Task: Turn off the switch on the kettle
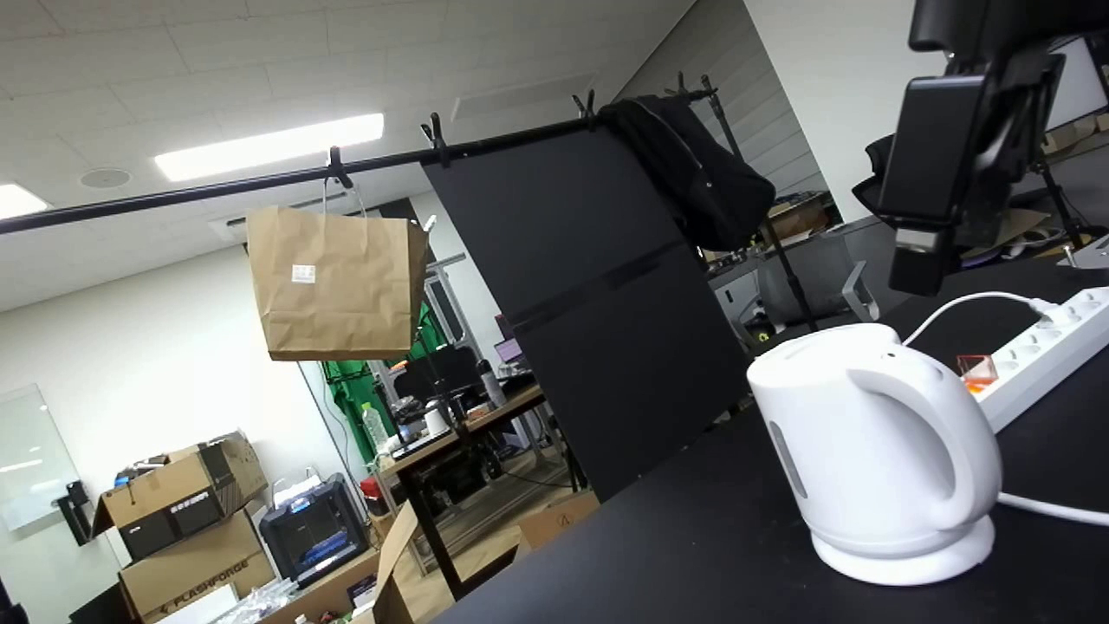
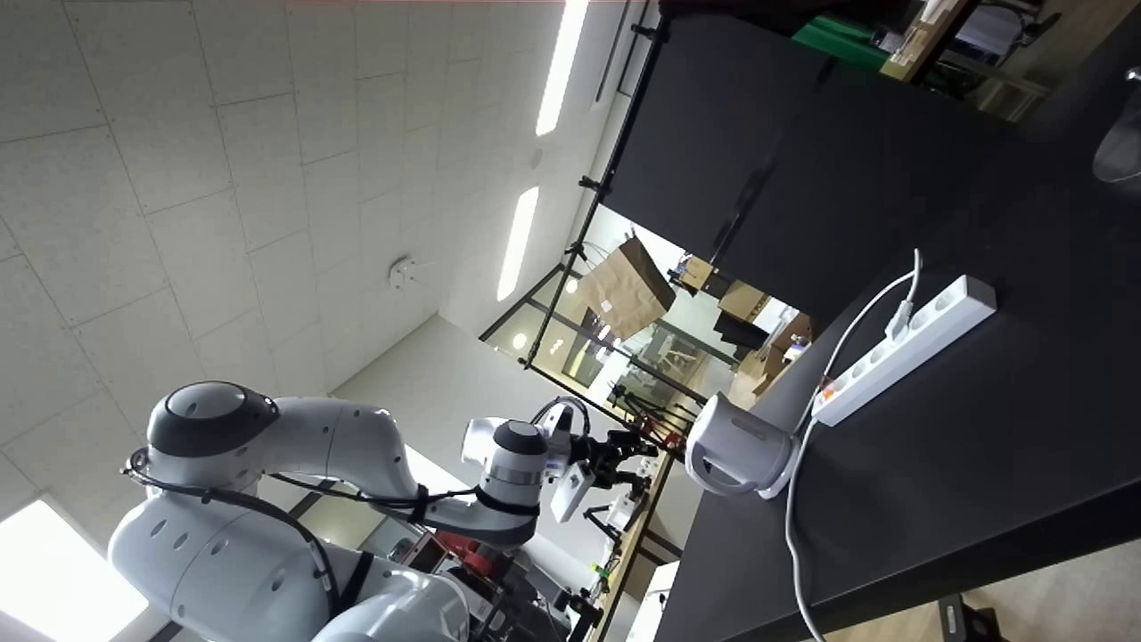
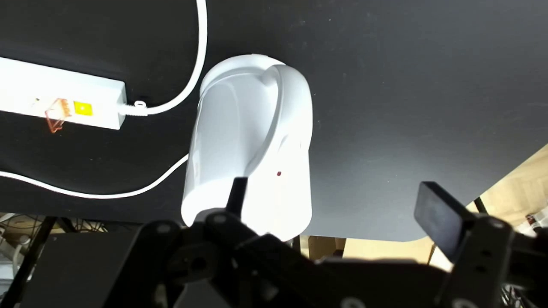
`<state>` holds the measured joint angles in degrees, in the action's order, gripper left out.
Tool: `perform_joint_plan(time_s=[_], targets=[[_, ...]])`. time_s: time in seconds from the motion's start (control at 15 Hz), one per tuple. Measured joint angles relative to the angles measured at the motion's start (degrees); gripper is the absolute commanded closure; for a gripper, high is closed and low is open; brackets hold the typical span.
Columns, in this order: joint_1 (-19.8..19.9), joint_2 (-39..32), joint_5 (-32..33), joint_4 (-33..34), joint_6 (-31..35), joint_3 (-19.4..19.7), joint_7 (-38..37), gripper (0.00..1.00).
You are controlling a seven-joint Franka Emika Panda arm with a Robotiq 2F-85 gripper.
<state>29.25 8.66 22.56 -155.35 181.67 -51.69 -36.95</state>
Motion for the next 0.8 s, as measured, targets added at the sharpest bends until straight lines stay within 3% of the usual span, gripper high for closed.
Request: perform_joint_plan(time_s=[0.8], targets=[[3.8,-3.38,0.08,3.32,0.08,-2.55,0.94,0.0]])
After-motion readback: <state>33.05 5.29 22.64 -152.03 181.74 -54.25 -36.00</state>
